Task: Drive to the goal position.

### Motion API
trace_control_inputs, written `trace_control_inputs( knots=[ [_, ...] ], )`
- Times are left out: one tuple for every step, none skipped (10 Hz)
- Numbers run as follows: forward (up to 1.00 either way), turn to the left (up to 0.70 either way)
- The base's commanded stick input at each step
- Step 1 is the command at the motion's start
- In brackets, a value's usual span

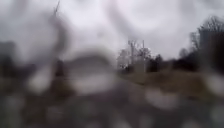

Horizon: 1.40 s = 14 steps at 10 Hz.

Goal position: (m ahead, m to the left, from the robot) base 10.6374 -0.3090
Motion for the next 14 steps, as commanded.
trace_control_inputs(
  knots=[
    [0.85,0.00],
    [0.85,0.00],
    [0.85,0.00],
    [0.85,0.00],
    [0.85,0.00],
    [0.85,0.00],
    [0.85,0.00],
    [0.85,0.00],
    [0.85,0.00],
    [0.85,0.00],
    [0.85,0.00],
    [0.85,0.00],
    [0.85,0.00],
    [0.85,0.00]
  ],
)
